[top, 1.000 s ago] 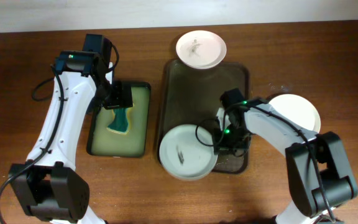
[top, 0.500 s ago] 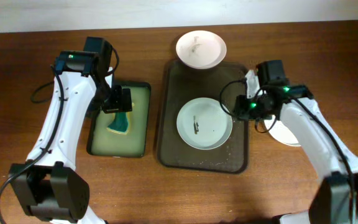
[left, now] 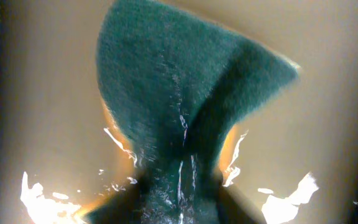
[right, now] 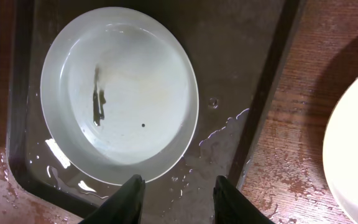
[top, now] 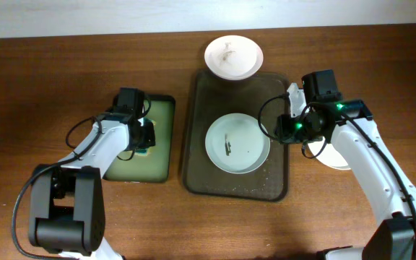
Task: Clean dirty plates on tray and stack at the side
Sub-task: 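Grasp the sponge from the soapy tray with the left gripper, then scrub the pale blue plate with the sponge while right gripper holds its rim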
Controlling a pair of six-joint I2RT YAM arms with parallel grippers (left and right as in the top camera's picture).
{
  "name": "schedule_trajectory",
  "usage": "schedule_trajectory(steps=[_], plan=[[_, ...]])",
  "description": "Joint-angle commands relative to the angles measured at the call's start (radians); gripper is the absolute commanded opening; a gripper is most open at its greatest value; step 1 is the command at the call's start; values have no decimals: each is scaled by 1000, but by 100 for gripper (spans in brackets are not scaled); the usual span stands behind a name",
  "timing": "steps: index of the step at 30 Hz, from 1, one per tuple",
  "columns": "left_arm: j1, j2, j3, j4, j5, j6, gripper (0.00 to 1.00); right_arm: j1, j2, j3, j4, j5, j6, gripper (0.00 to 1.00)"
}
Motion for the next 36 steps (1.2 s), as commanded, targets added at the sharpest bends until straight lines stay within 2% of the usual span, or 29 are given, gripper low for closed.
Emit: schedule_trajectory(steps=[1, 3, 4, 5, 7, 8, 10, 11, 13, 15, 16, 18, 19, 20, 23, 26, 27, 28, 30, 32, 34, 36], plan=[[-4, 50, 56, -108, 15, 6, 0, -1, -8, 9, 1, 12, -11, 38], [-4, 50, 220, -295, 14, 6, 0, -1, -8, 9, 1, 11, -11, 38], [-4, 50, 286, -343, 14, 6, 22, -1, -8, 9, 1, 12, -10, 38], [-4, 50, 291, -339, 14, 6, 38, -1, -8, 9, 1, 12, -11, 38], [-3, 95, 275, -326, 11, 6, 48, -1, -8, 9, 1, 12, -10, 38], [-3, 137, 270, -303, 11, 6, 47, -1, -8, 9, 1, 12, -10, 39], [-4, 209, 270, -288, 26, 5, 31, -1, -8, 9, 1, 12, -10, 38], [-4, 259, 270, -278, 61, 5, 1, -2, -8, 9, 1, 12, -1, 39], [-4, 265, 276, -284, 61, 5, 0, -5, -7, 9, 2, 48, 109, 39], [-4, 230, 365, -389, 60, 5, 0, -37, 12, 9, 13, 55, 129, 39], [-6, 208, 441, -458, 64, 6, 0, -53, 39, 9, 13, 32, 105, 39], [-64, 184, 584, -549, 124, 6, 0, -47, 125, 8, 16, -141, -60, 39], [-113, 184, 616, -545, 170, 5, 0, -41, 164, 8, 20, -132, -60, 39], [-164, 184, 618, -509, 225, 4, 0, -39, 210, 8, 37, -108, -60, 39], [-306, 199, 614, -404, 259, -152, 0, -39, 338, 8, 137, -87, -61, 36], [-440, 294, 614, -286, 351, -244, 0, -26, 398, 7, 180, -89, -60, 23], [-458, 326, 614, -281, 354, -296, 0, -25, 407, 7, 191, -85, -59, 10], [-467, 354, 614, -274, 382, -310, 0, -26, 421, 7, 204, -66, -27, 4], [-477, 418, 614, -243, 479, -319, 0, -25, 445, 6, 220, -34, 47, 4], [-486, 466, 614, -210, 534, -379, 0, -26, 448, 5, 227, -34, 102, 4], [-504, 499, 614, -135, 617, -384, 0, -25, 447, 5, 227, -34, 104, 4], [-525, 537, 614, -106, 613, -385, 0, -25, 448, 5, 225, -37, 104, 4]])
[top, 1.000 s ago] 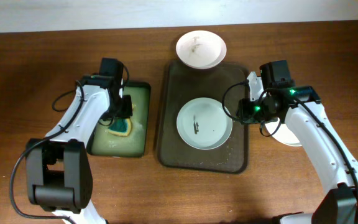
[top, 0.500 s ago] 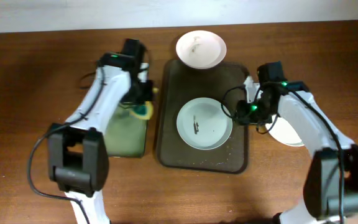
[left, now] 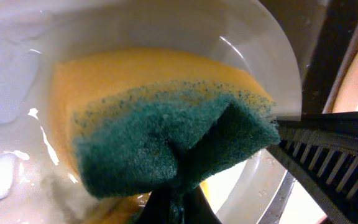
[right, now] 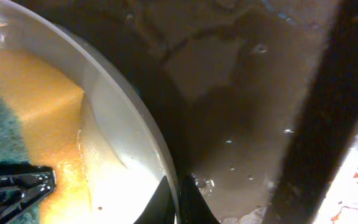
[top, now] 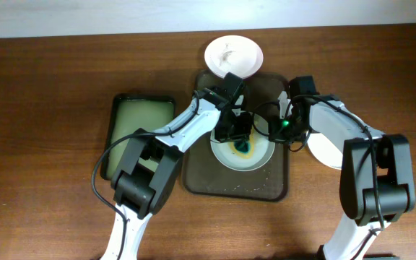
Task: Clean dirty plates on tray and stack at the side
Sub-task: 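Scrub the pale blue plate with the sponge while right gripper holds its rim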
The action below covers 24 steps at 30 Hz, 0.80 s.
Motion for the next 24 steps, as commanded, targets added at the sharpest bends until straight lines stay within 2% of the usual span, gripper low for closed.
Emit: schedule_trajectory(steps=[1, 3, 6, 8, 10, 12, 13, 14, 16, 17, 19, 20, 21, 22, 24], plan=[[-60, 97, 3, 28, 92, -8, 0, 10, 47, -3, 6, 31, 32, 4], [-104, 97, 3, 34, 88, 57, 0, 10, 47, -3, 6, 31, 32, 4], [-126, 96, 4, 59, 98, 71, 0, 10, 47, -3, -3, 31, 32, 4], [-129, 96, 9, 81, 175, 117, 0, 10, 47, -3, -4, 31, 32, 4], [-126, 96, 9, 72, 109, 120, 0, 10, 47, -3, -9, 31, 32, 4], [-102, 96, 16, -48, -211, 119, 0, 10, 47, -3, -16, 31, 32, 4], [-79, 96, 64, -176, -414, 119, 0, 10, 47, -3, -15, 31, 32, 4], [-67, 96, 113, -262, -544, 119, 0, 10, 47, -3, -15, 31, 32, 4], [-44, 96, 187, -354, -747, 120, 0, 10, 47, -3, -13, 32, 32, 4], [-27, 97, 187, -359, -757, 120, 0, 10, 47, -3, -13, 32, 32, 4], [13, 98, 186, -357, -737, 120, 0, 10, 47, -3, -14, 32, 32, 4], [17, 98, 186, -344, -677, 120, 0, 10, 47, -3, -14, 32, 31, 4], [15, 101, 185, -307, -496, 146, 0, 10, 47, -3, -14, 32, 32, 4], [-5, 135, 185, -227, -214, 202, 0, 10, 47, -3, -14, 31, 32, 4], [-64, 192, 185, -195, -56, 205, 0, 10, 47, -3, -15, 32, 32, 4]])
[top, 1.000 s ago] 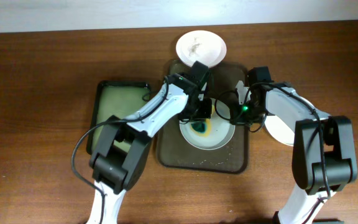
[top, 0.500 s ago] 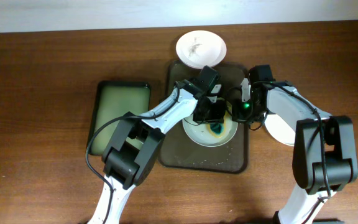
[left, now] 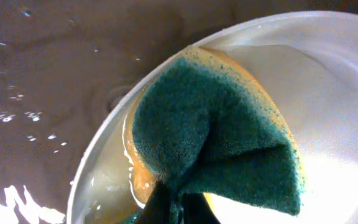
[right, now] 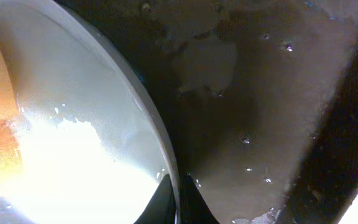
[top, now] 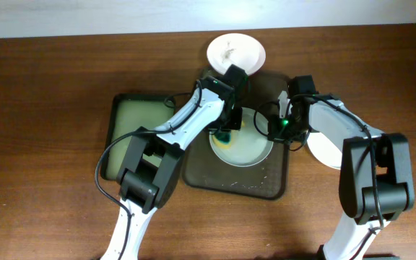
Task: Clean dirty plates on tray and stack at the side
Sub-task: 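Scrub the pale blue plate with the sponge while right gripper holds its rim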
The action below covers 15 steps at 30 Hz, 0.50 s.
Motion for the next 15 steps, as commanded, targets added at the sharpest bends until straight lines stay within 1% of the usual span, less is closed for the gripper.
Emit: schedule_trajectory(steps=[1, 3, 4, 5, 6, 7, 8, 9, 10, 11, 12, 13, 14, 15], plan=[[-101, 125, -10, 65, 314, 82, 0, 10, 38, -13, -7, 43, 9, 4], [-168, 124, 21, 68, 315, 126, 0, 10, 38, -13, -7, 43, 9, 4], [-187, 124, 33, 69, 315, 129, 0, 10, 38, -13, -7, 43, 9, 4], [-192, 124, 39, 68, 315, 129, 0, 10, 38, -13, -7, 43, 9, 4], [-192, 124, 39, 69, 366, 129, 0, 10, 38, -13, -6, 43, 9, 4], [-192, 124, 39, 68, 382, 130, 0, 10, 38, -13, -5, 43, 9, 4], [-192, 124, 39, 67, 381, 136, 0, 10, 38, -13, -5, 43, 9, 4], [-185, 124, 40, 64, 346, 136, 0, 10, 38, -13, -6, 43, 9, 4], [-167, 124, 52, 32, 242, 136, 0, 10, 38, -13, -8, 43, 9, 4], [-149, 124, 73, -21, 103, 135, 0, 10, 38, -13, -8, 43, 9, 4], [-114, 124, 131, -143, -169, 94, 0, 10, 38, -13, -8, 43, 9, 4], [-85, 124, 169, -209, -325, 65, 0, 10, 38, -13, -8, 43, 9, 4], [-58, 124, 193, -248, -407, 56, 0, 10, 38, -13, -8, 42, 9, 4], [-32, 124, 200, -264, -436, 56, 0, 10, 38, -13, -8, 42, 9, 4]])
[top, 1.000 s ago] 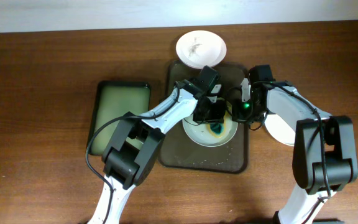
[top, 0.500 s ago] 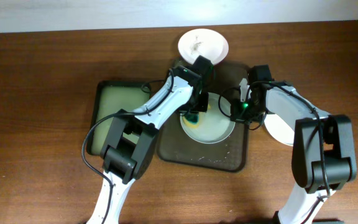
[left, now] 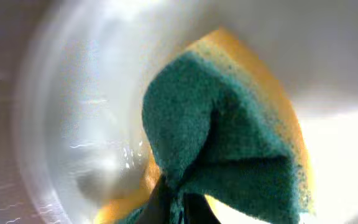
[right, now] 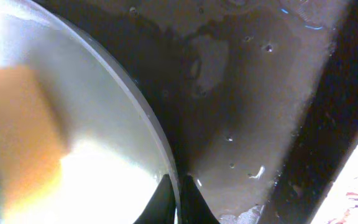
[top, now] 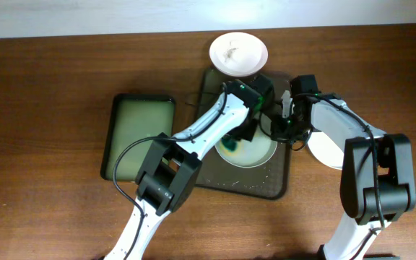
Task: Clean dirty plates on tray and stack at the side
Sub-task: 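Scrub the pale blue plate with the sponge while right gripper holds its rim, then return the sponge to the soapy tray with the left gripper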
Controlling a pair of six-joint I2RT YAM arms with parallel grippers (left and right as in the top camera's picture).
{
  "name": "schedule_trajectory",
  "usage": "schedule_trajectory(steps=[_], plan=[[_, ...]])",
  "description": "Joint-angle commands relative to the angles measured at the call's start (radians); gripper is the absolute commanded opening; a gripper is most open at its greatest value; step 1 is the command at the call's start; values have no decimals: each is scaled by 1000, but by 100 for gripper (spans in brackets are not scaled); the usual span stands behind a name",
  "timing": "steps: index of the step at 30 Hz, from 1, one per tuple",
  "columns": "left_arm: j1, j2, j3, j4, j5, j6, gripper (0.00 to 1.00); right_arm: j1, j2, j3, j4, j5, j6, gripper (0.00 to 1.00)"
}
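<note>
A white plate (top: pixel 255 154) lies on the dark tray (top: pixel 211 173). My left gripper (top: pixel 243 136) is shut on a folded green and yellow sponge (left: pixel 229 143), which presses on the wet inside of the plate (left: pixel 67 93). My right gripper (right: pixel 178 190) is shut on the plate's right rim (right: pixel 148 124), one finger inside and one outside; overhead, the right gripper (top: pixel 279 128) is at the tray's right side. A second plate (top: pixel 238 52) with brown smears sits past the tray's far edge.
A dark tray of greenish soapy water (top: pixel 137 137) stands to the left on the wooden table. A clean white plate (top: pixel 327 153) lies right of the tray, partly under my right arm. Water pools on the tray floor (right: pixel 247 93).
My left gripper and the sponge have shifted from the plate's left edge towards its middle and right. The right gripper keeps its hold on the rim. The tray and plate sit slightly further right.
At first my left gripper held the sponge in the soapy tray and my right gripper hung open over the streaked plate. Then the sponge was on the plate and the right gripper was shut on its rim. The sponge has since been at different spots on the plate.
</note>
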Motion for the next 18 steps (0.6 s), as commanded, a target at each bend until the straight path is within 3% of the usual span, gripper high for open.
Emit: schedule_trajectory(steps=[1, 3, 5, 8, 12, 15, 18], plan=[[105, 44, 18, -47, -278, -30, 0, 22, 42, -17, 3, 6, 13, 4], [131, 44, 50, -93, -260, -30, 0, 22, 42, -17, -1, 6, 13, 4], [132, 30, 208, -264, -159, -29, 0, 22, 40, -16, -16, 5, 13, 4], [143, -32, 376, -397, -159, -24, 0, 22, 30, -16, -24, 6, 12, 4], [254, -153, 396, -504, -240, 10, 0, 32, -111, -16, -54, 29, -48, 4], [379, -158, 367, -504, -77, 111, 0, 123, -288, -16, -110, 256, -47, 4], [506, -257, 182, -504, -71, 109, 0, 260, -405, -16, -151, 605, 35, 4]])
